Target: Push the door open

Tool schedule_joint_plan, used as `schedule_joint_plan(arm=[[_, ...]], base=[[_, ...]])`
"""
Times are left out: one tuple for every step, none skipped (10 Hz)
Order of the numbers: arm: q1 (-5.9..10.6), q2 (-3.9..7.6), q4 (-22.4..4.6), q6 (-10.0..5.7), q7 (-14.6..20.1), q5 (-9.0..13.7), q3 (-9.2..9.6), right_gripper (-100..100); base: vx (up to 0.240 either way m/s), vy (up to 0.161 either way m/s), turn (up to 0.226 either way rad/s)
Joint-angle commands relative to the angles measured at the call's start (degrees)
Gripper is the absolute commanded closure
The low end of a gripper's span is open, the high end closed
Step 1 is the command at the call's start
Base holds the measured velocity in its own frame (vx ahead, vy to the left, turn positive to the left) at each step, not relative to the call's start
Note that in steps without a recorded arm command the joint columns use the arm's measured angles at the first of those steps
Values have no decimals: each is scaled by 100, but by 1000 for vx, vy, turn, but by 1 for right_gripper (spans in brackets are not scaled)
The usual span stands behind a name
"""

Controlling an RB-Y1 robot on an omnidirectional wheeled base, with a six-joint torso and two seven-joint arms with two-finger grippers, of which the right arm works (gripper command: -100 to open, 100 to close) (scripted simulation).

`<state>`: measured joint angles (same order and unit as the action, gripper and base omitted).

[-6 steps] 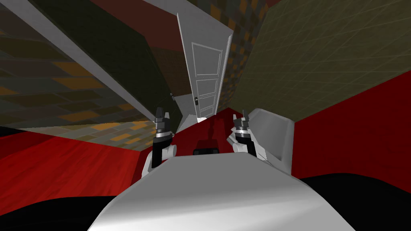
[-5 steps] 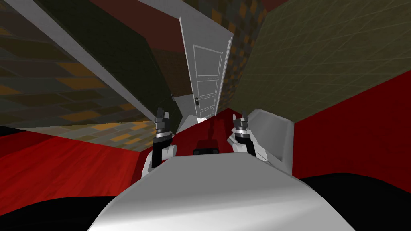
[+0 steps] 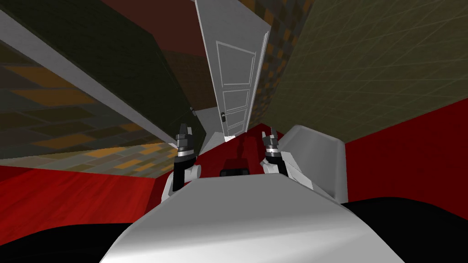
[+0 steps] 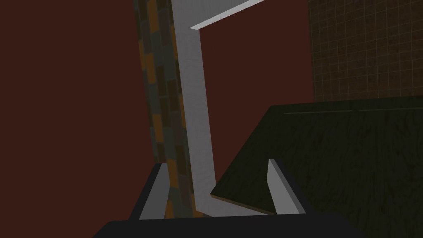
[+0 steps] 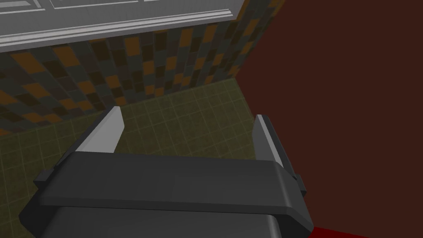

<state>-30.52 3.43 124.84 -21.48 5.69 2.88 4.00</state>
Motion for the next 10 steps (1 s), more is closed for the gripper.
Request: schedule_joint_plan(arm=[[-3, 26, -112, -19, 52, -110, 96, -100], [-1, 43, -177, -18, 87, -185, 159, -100], [0, 60, -241, -18, 122, -260, 222, -100], [4, 85, -353, -17, 183, -389, 331, -100], [6, 102, -429, -17, 223, -476, 404, -100], [8, 118, -508, -16, 267, -568, 482, -100], [10, 134, -592, -16, 312, -664, 563, -100], [13, 150, -675, -15, 357, -760, 644, -100], [15, 164, -762, -15, 404, -861, 729, -100], [18, 179, -850, -15, 452, -963, 815, -100]], base=[[186, 8, 9], [216, 21, 7], [193, 30, 10], [214, 20, 7], [234, -11, 10], [225, 16, 15], [218, 24, 9], [189, 16, 12], [193, 30, 10], [202, 29, 11]])
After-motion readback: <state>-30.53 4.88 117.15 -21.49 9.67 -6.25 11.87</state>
